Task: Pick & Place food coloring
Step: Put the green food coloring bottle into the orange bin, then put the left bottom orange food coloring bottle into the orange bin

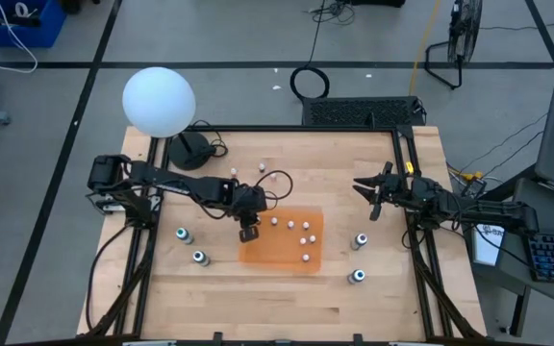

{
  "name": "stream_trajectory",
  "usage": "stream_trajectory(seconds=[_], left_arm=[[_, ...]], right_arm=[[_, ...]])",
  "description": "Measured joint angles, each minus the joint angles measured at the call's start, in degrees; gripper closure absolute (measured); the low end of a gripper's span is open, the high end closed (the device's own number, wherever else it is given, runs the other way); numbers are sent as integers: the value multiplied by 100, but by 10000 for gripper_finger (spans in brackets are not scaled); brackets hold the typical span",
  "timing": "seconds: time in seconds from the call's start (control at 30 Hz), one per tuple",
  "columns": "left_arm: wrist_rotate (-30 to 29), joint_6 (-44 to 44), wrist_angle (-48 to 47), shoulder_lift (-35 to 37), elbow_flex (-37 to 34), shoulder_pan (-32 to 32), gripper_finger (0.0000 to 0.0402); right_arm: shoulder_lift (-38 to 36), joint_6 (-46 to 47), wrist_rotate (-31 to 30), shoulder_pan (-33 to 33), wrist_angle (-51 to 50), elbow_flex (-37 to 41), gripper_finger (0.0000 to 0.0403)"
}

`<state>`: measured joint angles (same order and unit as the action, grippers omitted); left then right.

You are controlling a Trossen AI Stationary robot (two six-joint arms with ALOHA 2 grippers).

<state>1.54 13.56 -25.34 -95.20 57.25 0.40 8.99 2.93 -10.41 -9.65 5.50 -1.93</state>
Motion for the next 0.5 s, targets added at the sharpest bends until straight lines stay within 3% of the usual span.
stream_trajectory(seconds=[0.5], left_arm=[[37,225,32,0,0,0,290]], right_arm=[[0,1,0,0,2,-4,319]])
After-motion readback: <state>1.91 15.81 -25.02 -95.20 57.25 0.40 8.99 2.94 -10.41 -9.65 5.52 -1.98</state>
